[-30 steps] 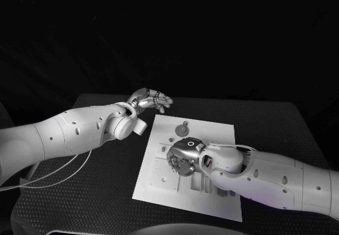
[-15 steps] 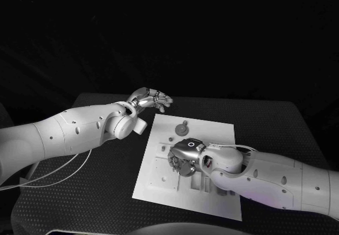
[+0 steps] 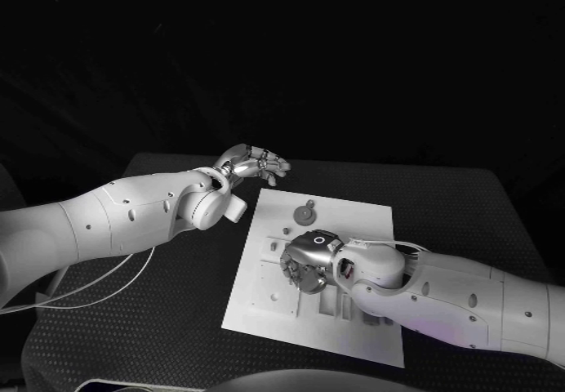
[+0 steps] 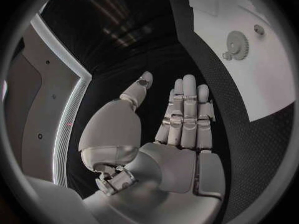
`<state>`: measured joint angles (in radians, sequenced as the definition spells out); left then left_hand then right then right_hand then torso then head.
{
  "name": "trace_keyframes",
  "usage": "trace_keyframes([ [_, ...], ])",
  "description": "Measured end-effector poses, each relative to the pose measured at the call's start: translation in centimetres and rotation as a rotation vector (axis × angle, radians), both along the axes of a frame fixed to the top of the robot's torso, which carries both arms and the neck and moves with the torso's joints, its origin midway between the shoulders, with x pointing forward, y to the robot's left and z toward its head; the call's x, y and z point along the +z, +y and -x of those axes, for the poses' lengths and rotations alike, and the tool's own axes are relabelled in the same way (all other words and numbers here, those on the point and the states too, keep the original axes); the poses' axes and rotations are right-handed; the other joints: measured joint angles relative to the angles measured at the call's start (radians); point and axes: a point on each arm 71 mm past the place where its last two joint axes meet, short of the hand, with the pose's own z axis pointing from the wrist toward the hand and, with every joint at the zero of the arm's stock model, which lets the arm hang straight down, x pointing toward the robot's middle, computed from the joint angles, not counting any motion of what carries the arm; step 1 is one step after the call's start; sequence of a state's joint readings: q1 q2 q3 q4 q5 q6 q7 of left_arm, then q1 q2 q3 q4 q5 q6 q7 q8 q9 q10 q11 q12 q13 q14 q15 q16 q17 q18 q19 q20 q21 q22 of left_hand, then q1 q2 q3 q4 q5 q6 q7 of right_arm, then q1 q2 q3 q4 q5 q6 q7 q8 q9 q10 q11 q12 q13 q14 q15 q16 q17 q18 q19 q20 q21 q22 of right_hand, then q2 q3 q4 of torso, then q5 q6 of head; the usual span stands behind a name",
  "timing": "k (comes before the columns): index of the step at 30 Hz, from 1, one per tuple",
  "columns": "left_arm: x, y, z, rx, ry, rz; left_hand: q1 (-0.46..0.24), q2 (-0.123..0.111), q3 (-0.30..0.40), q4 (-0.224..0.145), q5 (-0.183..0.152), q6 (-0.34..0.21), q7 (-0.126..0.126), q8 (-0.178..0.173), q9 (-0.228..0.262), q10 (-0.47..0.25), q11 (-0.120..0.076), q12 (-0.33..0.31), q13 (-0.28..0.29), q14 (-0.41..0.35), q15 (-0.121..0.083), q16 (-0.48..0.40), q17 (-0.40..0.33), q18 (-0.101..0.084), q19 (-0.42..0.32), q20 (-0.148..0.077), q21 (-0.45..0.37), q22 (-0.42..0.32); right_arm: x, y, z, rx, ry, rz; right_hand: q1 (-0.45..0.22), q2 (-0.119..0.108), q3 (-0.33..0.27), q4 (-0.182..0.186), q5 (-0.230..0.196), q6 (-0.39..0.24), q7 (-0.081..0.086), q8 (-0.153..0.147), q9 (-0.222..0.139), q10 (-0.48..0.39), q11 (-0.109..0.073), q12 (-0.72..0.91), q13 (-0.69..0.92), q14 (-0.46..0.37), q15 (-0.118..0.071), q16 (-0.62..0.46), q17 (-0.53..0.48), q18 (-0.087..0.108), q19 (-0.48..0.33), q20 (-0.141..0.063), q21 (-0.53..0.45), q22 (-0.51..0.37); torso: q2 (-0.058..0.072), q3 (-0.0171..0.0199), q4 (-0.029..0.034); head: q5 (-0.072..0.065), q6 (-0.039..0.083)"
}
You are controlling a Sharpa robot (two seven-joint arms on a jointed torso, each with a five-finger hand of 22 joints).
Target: Assemble the parts on the task board
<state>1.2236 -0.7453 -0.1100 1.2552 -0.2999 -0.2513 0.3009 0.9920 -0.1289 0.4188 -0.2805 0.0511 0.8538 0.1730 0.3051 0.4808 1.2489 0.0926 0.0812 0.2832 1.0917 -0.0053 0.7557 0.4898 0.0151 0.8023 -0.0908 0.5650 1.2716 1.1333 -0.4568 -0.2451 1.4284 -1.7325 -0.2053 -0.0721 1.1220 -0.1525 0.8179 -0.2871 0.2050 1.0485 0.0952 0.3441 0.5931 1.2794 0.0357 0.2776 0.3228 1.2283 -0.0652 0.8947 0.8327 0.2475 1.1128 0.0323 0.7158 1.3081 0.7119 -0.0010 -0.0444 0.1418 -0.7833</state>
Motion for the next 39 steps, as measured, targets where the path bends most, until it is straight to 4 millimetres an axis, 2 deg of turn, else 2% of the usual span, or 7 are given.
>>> trace_keyframes([
  [15,-0.01,0.13,-0.05,0.003,0.000,-0.001,0.000,0.000,0.000,0.000,0.000,0.000,0.000,0.000,-0.001,0.000,0.000,0.000,0.000,0.000,0.000,0.000,0.002,0.000,0.000,0.000,0.000,0.001,-0.07,-0.13,0.07,0.001,0.003,0.002,0.000,0.000,0.000,0.000,0.000,0.001,0.003,-0.004,-0.001,0.000,0.000,0.000,0.001,0.002,-0.002,-0.002,0.000,0.000,0.001,0.002,0.004,-0.001,0.000,0.0006,-0.0005,0.006,-0.005],
  [39,-0.03,0.24,-0.09,0.006,0.000,-0.003,0.000,0.000,0.000,0.000,0.000,0.000,0.000,0.000,-0.002,0.000,0.000,0.000,0.000,0.000,0.000,-0.004,0.004,0.000,0.000,0.000,-0.004,0.001,-0.20,-0.21,0.01,-0.001,0.008,0.011,0.000,0.000,-0.001,-0.001,-0.001,0.001,0.003,-0.001,0.000,0.000,0.000,-0.004,0.003,0.003,-0.002,-0.002,0.001,0.000,0.001,0.002,0.004,0.000,-0.001,-0.0005,-0.0005,0.005,-0.005],
])
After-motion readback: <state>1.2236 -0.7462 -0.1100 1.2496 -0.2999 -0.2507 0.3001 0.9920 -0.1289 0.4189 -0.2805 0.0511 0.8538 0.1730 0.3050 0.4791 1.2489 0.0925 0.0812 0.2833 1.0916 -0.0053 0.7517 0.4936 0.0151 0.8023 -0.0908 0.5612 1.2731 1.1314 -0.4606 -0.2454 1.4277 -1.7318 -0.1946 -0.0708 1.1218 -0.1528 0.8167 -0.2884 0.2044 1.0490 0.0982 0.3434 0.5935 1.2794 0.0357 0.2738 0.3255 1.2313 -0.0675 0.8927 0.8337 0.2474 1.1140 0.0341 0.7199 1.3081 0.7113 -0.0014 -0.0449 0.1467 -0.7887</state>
